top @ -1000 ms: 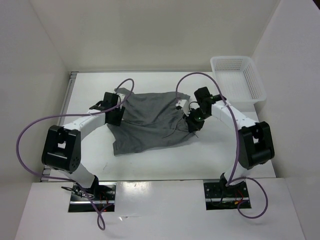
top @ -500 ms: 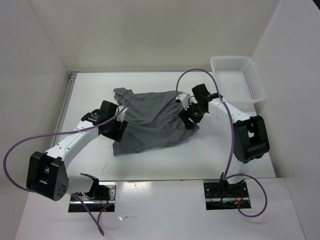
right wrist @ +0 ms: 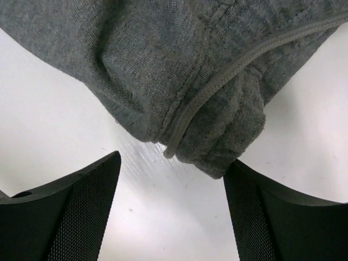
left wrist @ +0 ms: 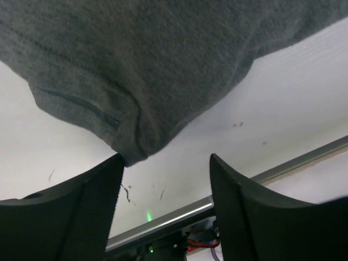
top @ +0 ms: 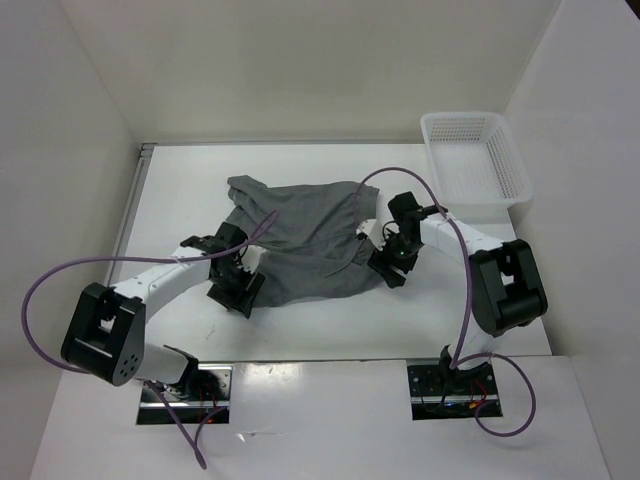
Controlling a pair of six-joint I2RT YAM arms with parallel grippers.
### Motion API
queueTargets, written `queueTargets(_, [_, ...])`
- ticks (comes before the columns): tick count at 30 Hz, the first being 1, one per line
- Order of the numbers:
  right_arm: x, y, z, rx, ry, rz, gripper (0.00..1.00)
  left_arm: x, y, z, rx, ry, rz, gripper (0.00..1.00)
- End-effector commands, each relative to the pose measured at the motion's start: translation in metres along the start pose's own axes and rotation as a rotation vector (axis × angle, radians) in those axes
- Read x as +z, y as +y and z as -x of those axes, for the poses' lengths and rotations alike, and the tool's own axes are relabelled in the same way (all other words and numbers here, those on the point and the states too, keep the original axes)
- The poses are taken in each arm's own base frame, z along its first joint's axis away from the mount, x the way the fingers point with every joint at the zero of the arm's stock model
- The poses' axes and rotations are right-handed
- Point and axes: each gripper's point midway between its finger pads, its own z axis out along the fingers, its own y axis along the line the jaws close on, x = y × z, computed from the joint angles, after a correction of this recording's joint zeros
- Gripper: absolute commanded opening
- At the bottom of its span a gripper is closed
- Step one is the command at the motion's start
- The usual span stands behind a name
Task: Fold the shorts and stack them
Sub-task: Flatten the shorts out
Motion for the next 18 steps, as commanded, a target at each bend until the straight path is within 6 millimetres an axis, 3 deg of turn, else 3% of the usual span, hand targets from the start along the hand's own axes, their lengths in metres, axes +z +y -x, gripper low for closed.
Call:
queueTargets(1, [0.003,-0.003,0.01,-0.004,-0.052,-0.023,0.8,0.011,0.0,0.006,0.011,-0.021,-0.008,0.69])
queueTargets(4, [0.01,-0.008,0.014,0.014,-0.066,-0.034,0.77,0.016,0.008,0.001,0.011,-0.016,0.034,0.65])
queueTargets(6, [0.013,-0.016,0.019,0.018,-0.08,-0.062,0.69,0.02,0.016,0.0,0.01,-0.01,0.075,0.58])
queueTargets(7, [0.016,-0.019,0.019,0.049,-0.077,-0.073,0.65,0.022,0.019,0.001,0.011,-0.02,0.087,0.54])
queueTargets(8, [0.02,-0.023,0.022,0.056,-0.089,-0.082,0.54,0.022,0.02,0.004,0.013,-0.03,0.097,0.51])
queueTargets(10, [0.025,-0.024,0.025,0.11,-0.101,-0.087,0.41,0.026,0.024,0.008,0.013,-0.037,0.11,0.35])
queueTargets(11, [0.024,-0.034,0.034,0.124,-0.122,-0.113,0.28,0.026,0.025,0.01,0.014,-0.045,0.119,0.28])
queueTargets(12, [0.021,-0.037,0.039,0.12,-0.134,-0.122,0.22,0.028,0.028,0.013,0.015,-0.054,0.129,0.19])
queueTargets(13, [0.021,-0.037,0.047,0.116,-0.156,-0.104,0.16,0.026,0.028,0.019,0.017,-0.067,0.13,0.05])
queueTargets(15, [0.01,-0.047,0.067,0.093,-0.201,-0.116,0.0,0.017,0.031,0.043,0.024,-0.136,0.152,0.0])
queueTargets(16, [0.008,-0.047,0.071,0.093,-0.205,-0.1,0.0,0.01,0.039,0.054,0.01,-0.169,0.184,0.0])
queueTargets(17, [-0.002,-0.053,0.092,0.051,-0.255,-0.088,0.0,0.004,0.046,0.065,-0.005,-0.192,0.204,0.0])
queueTargets(18, [-0.01,-0.051,0.1,0.036,-0.27,-0.07,0.0,-0.017,0.055,0.102,-0.017,-0.294,0.233,0.0])
